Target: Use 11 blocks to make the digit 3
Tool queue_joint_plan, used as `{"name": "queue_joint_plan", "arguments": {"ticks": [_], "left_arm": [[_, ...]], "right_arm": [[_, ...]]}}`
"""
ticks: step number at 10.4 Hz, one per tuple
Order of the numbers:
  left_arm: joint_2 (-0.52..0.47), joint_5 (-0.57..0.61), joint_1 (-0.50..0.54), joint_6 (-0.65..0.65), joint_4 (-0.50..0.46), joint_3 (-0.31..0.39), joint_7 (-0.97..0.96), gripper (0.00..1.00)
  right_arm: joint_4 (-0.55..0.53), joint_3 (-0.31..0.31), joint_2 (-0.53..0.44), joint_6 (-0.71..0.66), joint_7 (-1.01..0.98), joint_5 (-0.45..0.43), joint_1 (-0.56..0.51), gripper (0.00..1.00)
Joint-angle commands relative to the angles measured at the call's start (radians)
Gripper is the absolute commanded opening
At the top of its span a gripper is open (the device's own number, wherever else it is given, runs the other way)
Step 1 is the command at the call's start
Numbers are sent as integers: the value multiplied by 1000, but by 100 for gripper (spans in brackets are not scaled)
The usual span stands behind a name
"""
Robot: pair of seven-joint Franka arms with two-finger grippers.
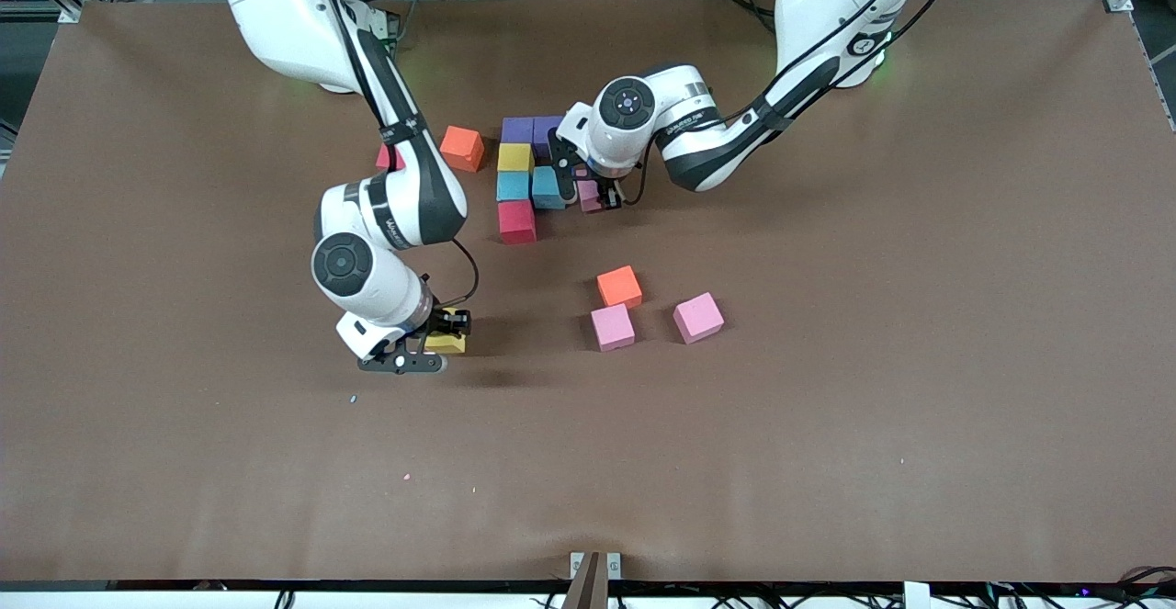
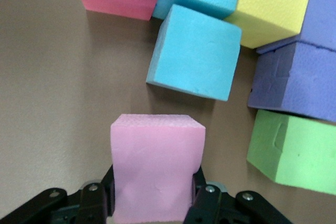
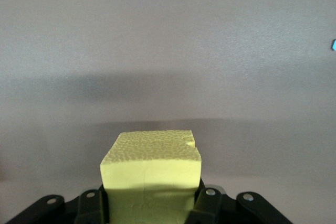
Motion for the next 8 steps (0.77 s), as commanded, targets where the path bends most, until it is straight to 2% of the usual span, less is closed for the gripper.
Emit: {"name": "queue_joint_plan", "arguments": {"ticks": [1,8], "left_arm": [[11,24,-15,32,-17,3,-39,0],[21,83,-48,61,3,23,-65,0]], "right_arm": [[7,-4,6,4,28,-7,8,26],[9,-4,4,26,28,-5,6,26]]}}
